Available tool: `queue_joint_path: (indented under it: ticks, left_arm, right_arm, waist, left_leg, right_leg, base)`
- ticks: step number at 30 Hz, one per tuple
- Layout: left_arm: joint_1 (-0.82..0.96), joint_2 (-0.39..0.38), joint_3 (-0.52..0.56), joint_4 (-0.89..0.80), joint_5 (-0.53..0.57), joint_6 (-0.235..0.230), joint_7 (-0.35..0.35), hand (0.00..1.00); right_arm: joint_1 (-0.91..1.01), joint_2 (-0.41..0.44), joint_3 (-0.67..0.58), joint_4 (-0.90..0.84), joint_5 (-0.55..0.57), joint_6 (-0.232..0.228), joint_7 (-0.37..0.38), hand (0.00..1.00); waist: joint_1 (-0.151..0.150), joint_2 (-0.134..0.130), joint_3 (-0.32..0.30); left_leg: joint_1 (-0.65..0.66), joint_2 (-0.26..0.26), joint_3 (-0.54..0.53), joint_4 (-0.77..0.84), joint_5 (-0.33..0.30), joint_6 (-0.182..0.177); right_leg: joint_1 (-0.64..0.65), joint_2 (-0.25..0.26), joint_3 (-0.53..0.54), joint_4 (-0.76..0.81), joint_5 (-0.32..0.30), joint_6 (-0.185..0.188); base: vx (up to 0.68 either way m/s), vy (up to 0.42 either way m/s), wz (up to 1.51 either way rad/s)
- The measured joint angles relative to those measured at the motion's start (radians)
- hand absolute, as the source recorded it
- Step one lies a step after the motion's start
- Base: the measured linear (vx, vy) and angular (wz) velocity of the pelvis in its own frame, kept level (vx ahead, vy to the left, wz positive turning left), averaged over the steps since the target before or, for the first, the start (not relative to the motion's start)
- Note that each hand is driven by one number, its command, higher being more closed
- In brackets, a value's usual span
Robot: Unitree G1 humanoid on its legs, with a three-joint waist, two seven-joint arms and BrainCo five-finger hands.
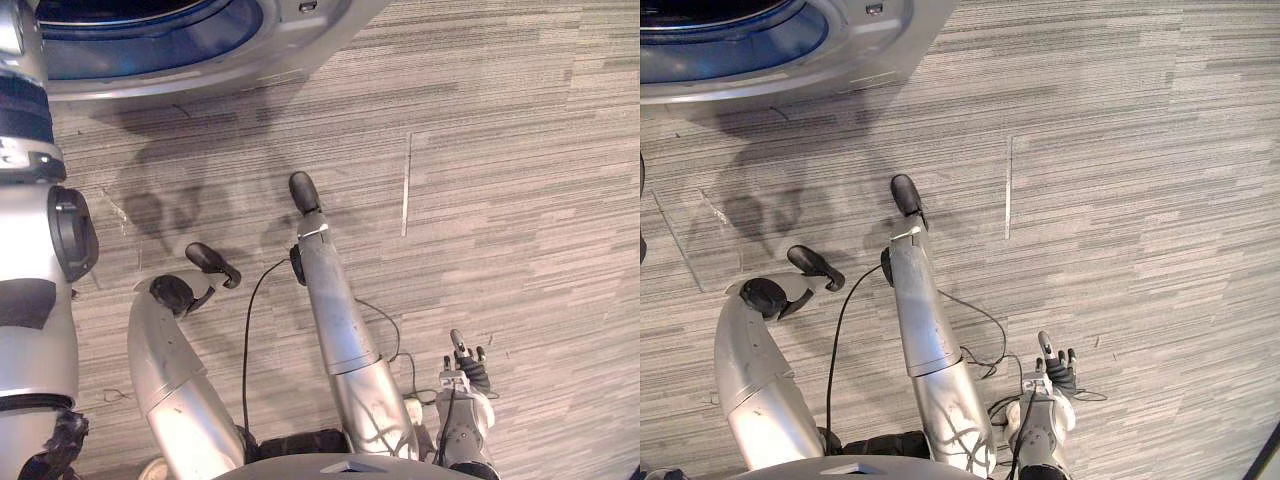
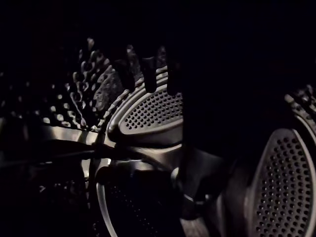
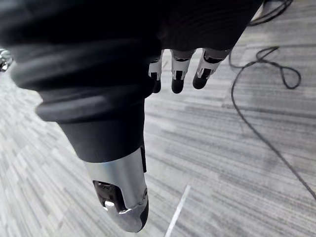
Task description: Pick up the laundry basket with both hands and put the clothes into the washing machine.
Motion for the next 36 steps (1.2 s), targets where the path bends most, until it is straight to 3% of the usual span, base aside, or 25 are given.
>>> queue_joint_path:
  ticks: [1, 2, 4, 8, 11, 13, 16, 19, 22, 25, 27, 30, 31, 34, 36]
  left_arm:
    - [0.001, -0.011, 0.008, 0.004, -0.093, -0.007, -0.017, 0.00]
    - [0.001, -0.030, 0.010, 0.004, -0.304, -0.014, -0.055, 0.00]
    - [0.005, -0.035, 0.015, 0.004, -0.499, -0.020, -0.112, 0.00]
    - [0.139, -0.036, 0.032, -0.001, -0.470, -0.032, -0.209, 0.00]
    - [0.238, -0.053, 0.005, 0.001, -0.391, -0.017, -0.323, 0.00]
    - [0.289, -0.077, 0.014, 0.000, -0.360, -0.018, -0.339, 0.00]
    - [0.468, -0.149, 0.025, -0.028, -0.361, -0.019, -0.338, 0.00]
    - [0.688, -0.241, -0.007, -0.092, -0.442, -0.037, -0.347, 0.00]
    - [0.898, -0.362, -0.055, -0.125, -0.485, -0.046, -0.380, 0.00]
    - [1.105, -0.523, -0.092, -0.128, -0.544, -0.056, -0.402, 0.00]
    - [1.231, -0.601, -0.105, -0.114, -0.569, -0.057, -0.421, 0.00]
    - [1.379, -0.660, -0.098, -0.030, -0.455, -0.065, -0.430, 0.00]
    - [1.422, -0.678, -0.047, 0.025, -0.360, -0.071, -0.430, 0.00]
    - [1.477, -0.704, 0.109, 0.138, -0.212, -0.080, -0.414, 0.00]
    - [1.504, -0.708, 0.213, 0.213, -0.173, -0.078, -0.391, 0.00]
  right_arm:
    - [0.000, 0.000, 0.000, -0.001, 0.001, 0.002, 0.001, 0.00]
    - [0.000, 0.000, 0.000, 0.003, 0.002, 0.012, -0.001, 0.00]
    - [0.000, 0.000, 0.000, 0.005, 0.002, 0.033, -0.007, 0.00]
    - [0.000, 0.002, 0.000, 0.035, 0.002, 0.057, -0.008, 0.00]
    - [0.000, 0.004, 0.000, 0.041, 0.002, 0.078, -0.004, 0.00]
    - [-0.001, 0.004, 0.000, 0.053, 0.002, 0.080, -0.001, 0.00]
    - [-0.001, 0.005, 0.000, 0.072, 0.012, 0.080, -0.001, 0.00]
    - [-0.010, 0.005, -0.001, 0.099, 0.010, 0.091, -0.001, 0.00]
    - [-0.031, 0.001, -0.003, 0.144, 0.008, 0.099, -0.001, 0.00]
    - [-0.053, -0.020, -0.006, 0.206, -0.001, 0.124, -0.001, 0.00]
    - [-0.066, -0.031, -0.017, 0.248, -0.002, 0.140, -0.001, 0.00]
    - [-0.089, -0.042, -0.028, 0.309, -0.094, 0.160, 0.004, 0.00]
    - [-0.090, -0.038, -0.032, 0.322, -0.147, 0.167, 0.012, 0.00]
    - [-0.090, -0.025, -0.074, 0.371, -0.201, 0.180, 0.028, 0.00]
    - [-0.092, -0.010, -0.151, 0.424, -0.236, 0.185, 0.030, 0.00]
  waist:
    - [0.000, 0.000, 0.000]
    - [0.002, 0.001, 0.000]
    - [0.004, 0.002, 0.000]
    - [0.005, 0.029, 0.002]
    - [0.016, 0.032, 0.002]
    - [0.022, 0.033, 0.002]
    - [0.019, 0.053, 0.001]
    - [0.030, 0.065, 0.001]
    - [0.057, 0.077, -0.004]
    - [0.081, 0.112, -0.026]
    - [0.098, 0.135, -0.082]
    - [0.126, 0.165, -0.178]
    - [0.135, 0.168, -0.226]
    - [0.139, 0.166, -0.315]
    - [0.143, 0.153, -0.367]
  left_leg:
    - [0.000, 0.000, 0.000, 0.001, 0.000, 0.000]
    - [0.000, 0.000, 0.000, 0.002, 0.000, 0.000]
    - [0.001, -0.002, 0.000, 0.003, 0.001, 0.003]
    - [0.027, -0.005, -0.004, -0.001, 0.002, 0.004]
    - [0.053, -0.006, -0.004, -0.015, 0.005, 0.001]
    - [0.070, -0.006, -0.006, -0.023, 0.008, -0.001]
    - [0.121, -0.028, -0.014, -0.070, 0.024, -0.004]
    - [0.205, -0.064, -0.014, -0.143, 0.052, -0.011]
    - [0.332, -0.115, -0.022, -0.261, 0.087, -0.012]
    - [0.488, -0.173, -0.033, -0.398, 0.133, -0.014]
    - [0.557, -0.209, -0.037, -0.473, 0.162, -0.019]
    - [0.670, -0.254, -0.037, -0.582, 0.190, -0.020]
    - [0.724, -0.273, -0.034, -0.635, 0.202, -0.022]
    - [0.798, -0.296, -0.032, -0.709, 0.220, -0.024]
    - [0.847, -0.324, -0.034, -0.770, 0.238, -0.027]
  right_leg:
    - [0.000, 0.000, 0.000, 0.000, 0.000, 0.000]
    - [0.001, -0.001, 0.000, -0.001, 0.002, -0.001]
    - [0.004, -0.003, 0.000, -0.002, 0.005, -0.002]
    - [0.034, -0.005, -0.001, -0.009, 0.007, -0.003]
    - [0.063, -0.005, -0.003, -0.028, 0.013, -0.006]
    - [0.084, -0.007, -0.007, -0.040, 0.016, -0.007]
    - [0.147, -0.031, -0.023, -0.078, 0.018, -0.011]
    - [0.235, -0.060, -0.035, -0.122, 0.017, -0.019]
    - [0.380, -0.097, -0.056, -0.221, 0.024, -0.034]
    - [0.564, -0.145, -0.095, -0.342, 0.041, -0.037]
    - [0.646, -0.175, -0.112, -0.405, 0.050, -0.035]
    - [0.778, -0.208, -0.129, -0.516, 0.070, -0.026]
    - [0.842, -0.220, -0.136, -0.578, 0.085, -0.025]
    - [0.953, -0.244, -0.157, -0.705, 0.114, -0.030]
    - [1.013, -0.257, -0.165, -0.772, 0.137, -0.020]
  base:
    - [-0.01, 0.063, 0.00]
    - [-0.01, 0.042, 0.02]
    - [-0.01, 0.048, 0.02]
    - [0.00, 0.060, 0.02]
    - [0.01, 0.043, 0.00]
    - [0.02, 0.040, 0.02]
    - [0.04, 0.049, 0.20]
    - [0.08, 0.014, 0.32]
    - [0.10, 0.000, 0.40]
    - [0.14, 0.042, 0.54]
    - [0.16, 0.064, 0.41]
    - [0.20, 0.063, 0.28]
    - [0.17, 0.049, 0.16]
    - [0.15, 0.049, 0.19]
    - [0.14, 0.028, 0.22]
